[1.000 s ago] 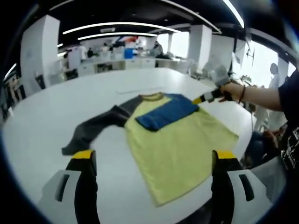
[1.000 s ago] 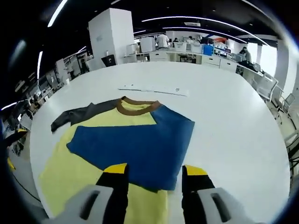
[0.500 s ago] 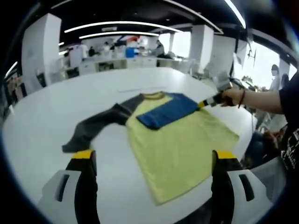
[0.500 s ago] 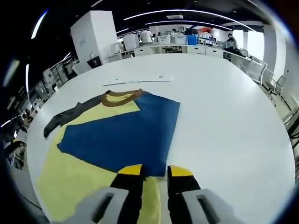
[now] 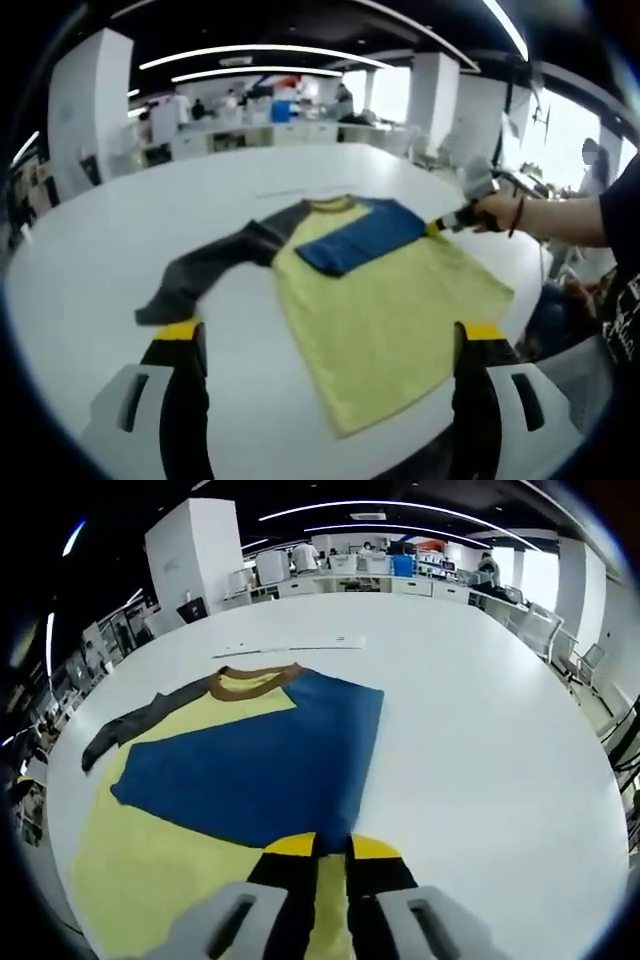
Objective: Fold the garment on the visible template until the final outline fits inside the template.
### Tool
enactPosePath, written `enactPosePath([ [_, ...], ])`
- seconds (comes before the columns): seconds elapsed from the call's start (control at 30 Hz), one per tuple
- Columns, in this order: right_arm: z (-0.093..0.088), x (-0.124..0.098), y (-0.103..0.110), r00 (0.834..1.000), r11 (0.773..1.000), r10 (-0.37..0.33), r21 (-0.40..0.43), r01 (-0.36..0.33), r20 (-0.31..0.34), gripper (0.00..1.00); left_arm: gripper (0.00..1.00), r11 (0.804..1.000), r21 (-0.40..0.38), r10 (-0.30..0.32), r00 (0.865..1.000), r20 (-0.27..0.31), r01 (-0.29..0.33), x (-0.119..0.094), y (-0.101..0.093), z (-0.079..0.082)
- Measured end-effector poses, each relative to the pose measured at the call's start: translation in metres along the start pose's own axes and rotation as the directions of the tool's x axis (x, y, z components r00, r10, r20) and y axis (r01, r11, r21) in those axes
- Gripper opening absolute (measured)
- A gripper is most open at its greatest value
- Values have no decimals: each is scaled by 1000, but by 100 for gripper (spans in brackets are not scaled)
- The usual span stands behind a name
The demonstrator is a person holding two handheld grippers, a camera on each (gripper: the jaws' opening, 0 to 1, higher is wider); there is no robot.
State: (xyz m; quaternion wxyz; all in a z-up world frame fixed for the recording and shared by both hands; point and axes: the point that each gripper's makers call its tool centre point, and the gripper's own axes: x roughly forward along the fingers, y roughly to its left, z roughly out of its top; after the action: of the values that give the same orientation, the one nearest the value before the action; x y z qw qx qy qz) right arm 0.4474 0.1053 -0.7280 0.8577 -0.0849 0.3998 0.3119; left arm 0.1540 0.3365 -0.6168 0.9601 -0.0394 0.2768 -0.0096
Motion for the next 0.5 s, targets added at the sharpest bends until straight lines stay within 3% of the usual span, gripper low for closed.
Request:
enactPosePath([
  [0.5, 1, -3, -14, 999, 999, 20, -26, -21, -30, 1, 99, 1000, -8, 11, 1000, -7, -11, -1, 5, -2],
])
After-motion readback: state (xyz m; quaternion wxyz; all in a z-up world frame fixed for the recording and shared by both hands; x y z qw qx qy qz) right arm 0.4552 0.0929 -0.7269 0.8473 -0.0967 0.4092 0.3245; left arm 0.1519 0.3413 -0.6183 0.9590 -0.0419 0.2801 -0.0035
